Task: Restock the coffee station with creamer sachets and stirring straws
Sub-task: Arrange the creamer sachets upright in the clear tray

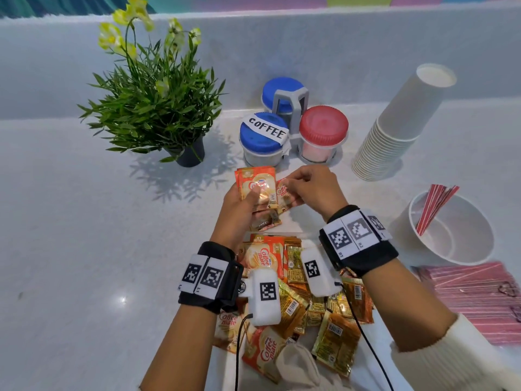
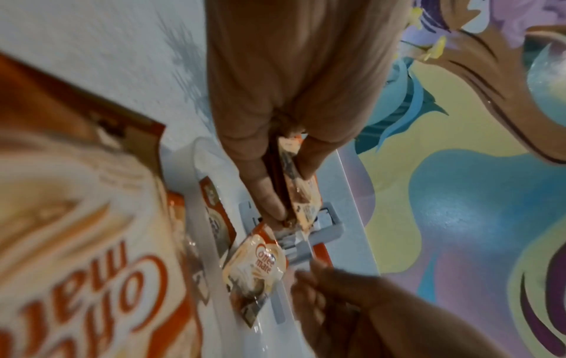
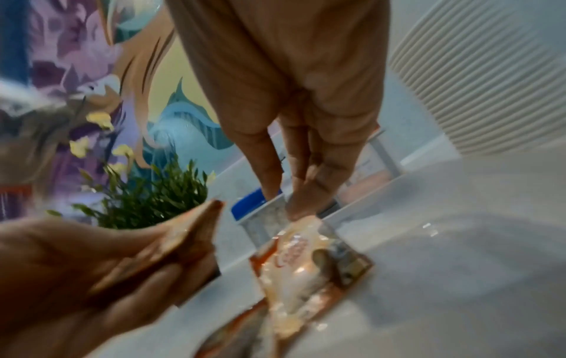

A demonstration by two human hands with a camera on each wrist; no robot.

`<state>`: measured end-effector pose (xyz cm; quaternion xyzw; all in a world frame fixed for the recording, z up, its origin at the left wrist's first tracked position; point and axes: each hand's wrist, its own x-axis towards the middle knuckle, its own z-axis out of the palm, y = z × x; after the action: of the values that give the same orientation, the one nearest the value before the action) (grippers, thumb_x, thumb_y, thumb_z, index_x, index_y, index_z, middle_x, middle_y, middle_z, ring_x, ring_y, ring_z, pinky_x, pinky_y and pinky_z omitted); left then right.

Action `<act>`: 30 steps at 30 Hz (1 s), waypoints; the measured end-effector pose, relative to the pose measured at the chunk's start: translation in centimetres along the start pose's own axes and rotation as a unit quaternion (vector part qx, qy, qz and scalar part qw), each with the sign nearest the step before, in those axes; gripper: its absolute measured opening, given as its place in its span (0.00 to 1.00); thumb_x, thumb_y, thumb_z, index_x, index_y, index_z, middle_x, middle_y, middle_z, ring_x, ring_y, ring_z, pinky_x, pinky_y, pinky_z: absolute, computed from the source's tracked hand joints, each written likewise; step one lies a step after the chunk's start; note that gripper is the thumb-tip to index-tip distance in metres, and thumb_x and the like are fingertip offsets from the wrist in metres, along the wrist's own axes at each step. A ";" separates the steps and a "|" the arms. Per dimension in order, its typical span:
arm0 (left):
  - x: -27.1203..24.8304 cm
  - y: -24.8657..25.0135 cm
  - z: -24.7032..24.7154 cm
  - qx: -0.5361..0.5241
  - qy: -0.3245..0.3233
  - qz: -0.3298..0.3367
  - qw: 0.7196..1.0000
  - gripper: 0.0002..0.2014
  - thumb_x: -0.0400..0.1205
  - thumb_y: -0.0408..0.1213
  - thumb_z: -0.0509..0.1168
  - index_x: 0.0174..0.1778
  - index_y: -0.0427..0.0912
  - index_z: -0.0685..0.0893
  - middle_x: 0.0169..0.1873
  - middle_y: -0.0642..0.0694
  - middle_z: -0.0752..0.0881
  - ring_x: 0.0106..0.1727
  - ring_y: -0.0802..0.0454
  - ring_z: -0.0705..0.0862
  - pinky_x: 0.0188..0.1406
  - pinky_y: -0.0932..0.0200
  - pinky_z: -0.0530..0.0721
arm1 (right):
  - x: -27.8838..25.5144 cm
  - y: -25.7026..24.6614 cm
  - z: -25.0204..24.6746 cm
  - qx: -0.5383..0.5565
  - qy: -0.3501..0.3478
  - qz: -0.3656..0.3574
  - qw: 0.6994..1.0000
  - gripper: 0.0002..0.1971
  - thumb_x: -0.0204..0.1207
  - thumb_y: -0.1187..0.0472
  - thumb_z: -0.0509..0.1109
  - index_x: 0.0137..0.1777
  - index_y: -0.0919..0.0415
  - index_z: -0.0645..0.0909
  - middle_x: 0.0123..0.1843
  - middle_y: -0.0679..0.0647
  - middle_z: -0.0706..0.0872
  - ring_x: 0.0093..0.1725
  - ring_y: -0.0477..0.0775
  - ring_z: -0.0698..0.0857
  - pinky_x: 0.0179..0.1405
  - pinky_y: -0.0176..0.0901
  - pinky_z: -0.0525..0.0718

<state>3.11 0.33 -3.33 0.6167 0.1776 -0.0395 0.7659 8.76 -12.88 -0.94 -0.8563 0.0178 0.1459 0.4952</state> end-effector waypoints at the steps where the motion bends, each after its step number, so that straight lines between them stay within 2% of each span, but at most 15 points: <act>1: 0.1 -0.1 -0.4 -0.005 0.013 0.002 1.000 0.12 0.86 0.33 0.55 0.65 0.38 0.75 0.47 0.46 0.87 0.39 0.60 0.89 0.37 0.66 0.88 | 0.4 0.4 -0.3 -0.045 0.014 0.005 0.999 0.08 0.76 0.64 0.69 0.44 0.69 0.85 0.38 0.63 0.88 0.35 0.55 0.85 0.45 0.47 0.86; 2: 0.2 -0.1 -0.8 -0.010 0.023 0.004 1.000 0.12 0.87 0.33 0.55 0.65 0.38 0.76 0.48 0.45 0.87 0.39 0.60 0.89 0.37 0.66 0.88 | 0.8 0.8 -0.5 -0.097 0.019 0.014 0.995 0.10 0.75 0.61 0.70 0.43 0.70 0.85 0.38 0.64 0.88 0.39 0.58 0.86 0.48 0.48 0.84; 3: 0.3 -0.2 -1.1 -0.012 0.032 0.006 0.999 0.12 0.87 0.33 0.54 0.65 0.38 0.76 0.48 0.44 0.87 0.40 0.60 0.89 0.36 0.66 0.87 | 1.1 1.2 -0.6 -0.147 0.014 0.027 0.989 0.12 0.75 0.59 0.70 0.41 0.71 0.84 0.35 0.64 0.86 0.41 0.59 0.85 0.45 0.46 0.81; 4: 0.4 -0.2 -1.4 -0.011 0.040 0.010 0.999 0.13 0.87 0.32 0.54 0.65 0.37 0.76 0.49 0.44 0.87 0.41 0.59 0.89 0.36 0.66 0.87 | 1.4 1.6 -0.5 -0.182 0.003 0.044 0.982 0.14 0.74 0.56 0.71 0.39 0.69 0.81 0.32 0.62 0.82 0.42 0.60 0.83 0.39 0.43 0.77; 6: 0.5 -0.3 -1.8 -0.008 0.051 0.011 0.999 0.14 0.87 0.32 0.54 0.67 0.37 0.75 0.52 0.43 0.86 0.45 0.56 0.88 0.39 0.67 0.87 | 1.8 2.0 -0.1 -0.203 -0.014 0.074 0.976 0.15 0.70 0.52 0.74 0.37 0.64 0.77 0.32 0.59 0.77 0.40 0.59 0.80 0.27 0.39 0.69; 9: 0.4 -0.4 -1.9 -0.009 0.052 0.003 0.999 0.14 0.87 0.32 0.54 0.66 0.38 0.76 0.53 0.43 0.87 0.51 0.52 0.88 0.47 0.63 0.87 | 2.0 2.3 0.7 -0.212 -0.014 0.085 0.973 0.21 0.67 0.50 0.77 0.28 0.58 0.68 0.28 0.53 0.70 0.30 0.53 0.72 0.24 0.40 0.61; 10: 0.4 -0.4 -1.9 -0.008 0.049 0.000 0.999 0.13 0.87 0.33 0.54 0.66 0.39 0.77 0.55 0.42 0.87 0.54 0.49 0.87 0.53 0.59 0.86 | 1.9 2.3 1.0 -0.212 -0.016 0.084 0.974 0.21 0.66 0.51 0.77 0.28 0.59 0.68 0.28 0.52 0.71 0.29 0.51 0.71 0.25 0.40 0.62; 12: 0.3 -0.4 -2.0 -0.009 0.041 -0.002 0.999 0.13 0.87 0.33 0.54 0.65 0.39 0.77 0.57 0.40 0.86 0.58 0.46 0.86 0.60 0.53 0.83 | 1.7 2.3 1.3 -0.196 -0.018 0.070 0.978 0.15 0.68 0.55 0.77 0.32 0.61 0.74 0.33 0.53 0.77 0.36 0.54 0.76 0.32 0.41 0.68; 14: 0.2 -0.4 -2.1 -0.015 0.033 -0.001 0.999 0.13 0.87 0.33 0.54 0.65 0.39 0.77 0.55 0.43 0.87 0.55 0.49 0.86 0.58 0.56 0.83 | 1.4 2.4 1.3 -0.179 -0.018 0.035 0.983 0.15 0.70 0.59 0.75 0.29 0.59 0.72 0.31 0.51 0.76 0.40 0.55 0.76 0.31 0.40 0.67; 17: 0.1 -0.2 -2.0 -0.018 0.020 -0.001 1.000 0.12 0.87 0.35 0.53 0.63 0.41 0.77 0.52 0.47 0.87 0.52 0.54 0.86 0.54 0.60 0.83 | 1.2 1.9 0.7 -0.116 -0.008 -0.021 0.993 0.18 0.71 0.63 0.73 0.26 0.55 0.69 0.30 0.54 0.77 0.36 0.54 0.77 0.33 0.39 0.72; 18: 0.2 -0.2 -2.0 -0.017 0.018 0.000 1.000 0.12 0.88 0.36 0.52 0.62 0.42 0.78 0.52 0.47 0.87 0.52 0.55 0.86 0.55 0.60 0.82 | 1.0 1.5 0.5 -0.074 -0.011 -0.031 0.997 0.16 0.72 0.65 0.73 0.27 0.55 0.71 0.30 0.55 0.79 0.32 0.52 0.77 0.32 0.35 0.75; 20: 0.3 -0.1 -1.8 -0.014 0.017 0.005 1.000 0.12 0.88 0.37 0.52 0.63 0.43 0.77 0.54 0.46 0.87 0.55 0.53 0.85 0.56 0.59 0.82 | 0.7 0.6 0.2 -0.001 -0.036 -0.038 0.999 0.11 0.74 0.67 0.71 0.33 0.59 0.75 0.30 0.55 0.80 0.26 0.47 0.76 0.23 0.26 0.74; 24: 0.5 -0.2 -1.2 -0.026 0.023 -0.004 0.999 0.11 0.88 0.38 0.52 0.64 0.43 0.72 0.57 0.44 0.84 0.57 0.50 0.84 0.59 0.56 0.81 | 0.2 -0.8 0.8 0.038 -0.083 -0.043 0.995 0.01 0.76 0.69 0.68 0.44 0.67 0.80 0.31 0.57 0.80 0.25 0.46 0.76 0.21 0.27 0.75; 27: 0.4 -0.1 -1.4 -0.052 0.031 0.002 0.998 0.13 0.87 0.38 0.54 0.66 0.41 0.68 0.54 0.44 0.84 0.54 0.52 0.84 0.58 0.56 0.83 | 0.4 -0.9 1.8 0.018 -0.095 -0.045 0.994 0.07 0.78 0.69 0.66 0.50 0.74 0.82 0.29 0.55 0.79 0.26 0.46 0.77 0.25 0.30 0.76; 30: 0.3 0.1 -2.2 -0.029 0.013 0.014 0.999 0.13 0.87 0.37 0.53 0.64 0.38 0.76 0.52 0.43 0.86 0.52 0.52 0.86 0.54 0.61 0.84 | 0.7 -0.9 2.4 -0.003 -0.119 -0.050 0.992 0.09 0.79 0.71 0.62 0.54 0.73 0.82 0.30 0.54 0.81 0.26 0.45 0.79 0.28 0.31 0.78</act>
<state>2.93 2.54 -3.68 0.5972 0.1799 -0.0151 0.7815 8.99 -10.29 -1.46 -0.8339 -0.0845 0.2223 0.4981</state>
